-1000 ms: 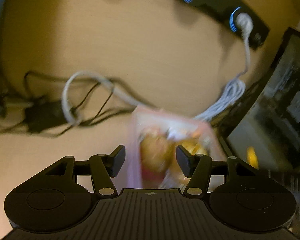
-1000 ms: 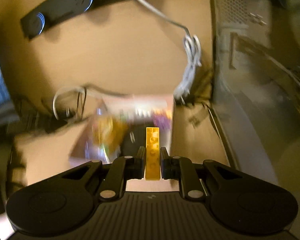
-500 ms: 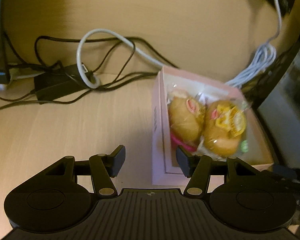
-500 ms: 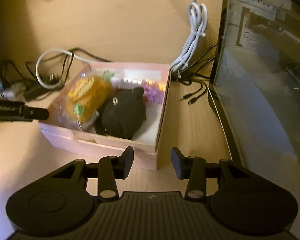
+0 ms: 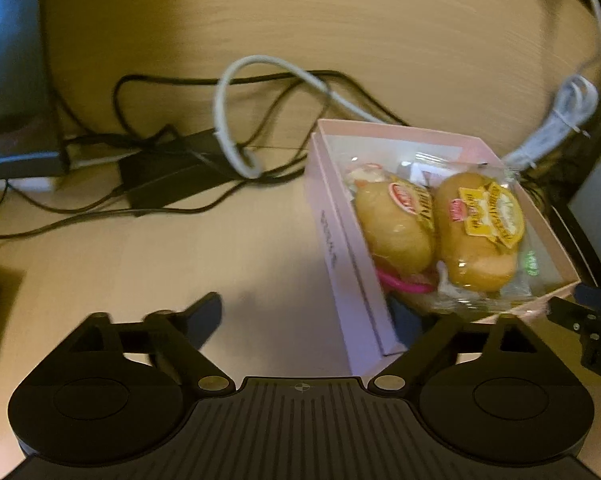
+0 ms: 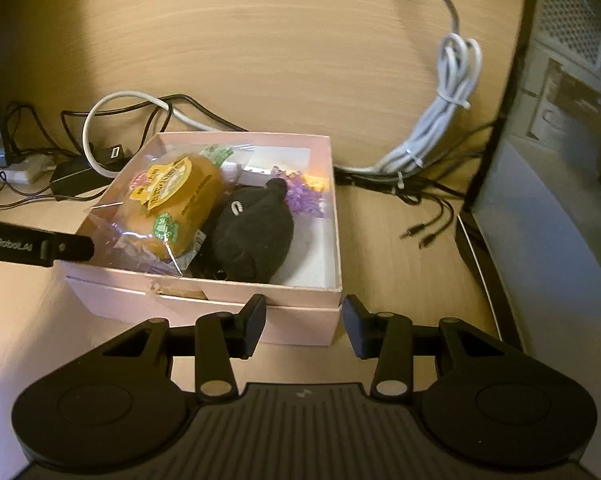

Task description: Organize objects

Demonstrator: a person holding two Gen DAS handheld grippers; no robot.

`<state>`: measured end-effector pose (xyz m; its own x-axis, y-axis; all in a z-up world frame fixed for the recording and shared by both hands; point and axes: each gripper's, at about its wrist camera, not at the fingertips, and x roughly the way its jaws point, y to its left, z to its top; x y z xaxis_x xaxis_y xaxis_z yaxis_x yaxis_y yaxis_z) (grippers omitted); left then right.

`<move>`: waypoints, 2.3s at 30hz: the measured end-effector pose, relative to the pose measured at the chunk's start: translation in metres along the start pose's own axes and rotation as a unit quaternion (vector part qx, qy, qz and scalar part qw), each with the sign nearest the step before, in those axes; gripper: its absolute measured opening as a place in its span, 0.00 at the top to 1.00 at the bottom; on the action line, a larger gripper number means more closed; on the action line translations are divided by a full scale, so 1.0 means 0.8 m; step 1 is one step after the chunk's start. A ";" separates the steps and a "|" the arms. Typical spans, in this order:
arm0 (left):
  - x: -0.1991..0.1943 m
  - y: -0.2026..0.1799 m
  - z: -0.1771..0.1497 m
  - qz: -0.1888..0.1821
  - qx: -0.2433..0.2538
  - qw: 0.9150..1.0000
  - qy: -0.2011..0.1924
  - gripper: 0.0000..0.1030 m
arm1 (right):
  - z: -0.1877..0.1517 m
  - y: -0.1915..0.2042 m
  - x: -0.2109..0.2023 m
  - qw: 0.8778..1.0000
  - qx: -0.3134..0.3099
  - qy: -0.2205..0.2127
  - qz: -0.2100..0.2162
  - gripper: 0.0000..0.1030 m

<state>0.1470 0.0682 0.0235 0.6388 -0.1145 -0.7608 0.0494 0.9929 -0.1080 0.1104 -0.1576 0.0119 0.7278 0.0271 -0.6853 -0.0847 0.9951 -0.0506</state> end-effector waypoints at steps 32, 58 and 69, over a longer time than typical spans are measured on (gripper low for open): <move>-0.105 -0.013 -0.188 -0.010 0.023 1.000 -0.012 0.02 | -0.164 0.047 -0.093 0.996 0.046 0.077 -0.027 0.00; -0.070 -0.056 -0.194 0.087 0.003 0.992 -0.092 0.01 | -0.152 0.015 -0.048 0.999 0.034 -0.030 0.011 0.00; -0.070 -0.055 -0.195 0.087 0.002 0.992 -0.092 0.01 | -0.151 0.014 -0.047 0.999 0.034 -0.030 0.011 0.00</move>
<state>-0.0104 0.0258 -0.0291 0.7676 0.0650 -0.6376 -0.0698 0.9974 0.0176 0.0004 -0.1592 -0.0506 0.7662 0.0525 -0.6405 -0.0566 0.9983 0.0141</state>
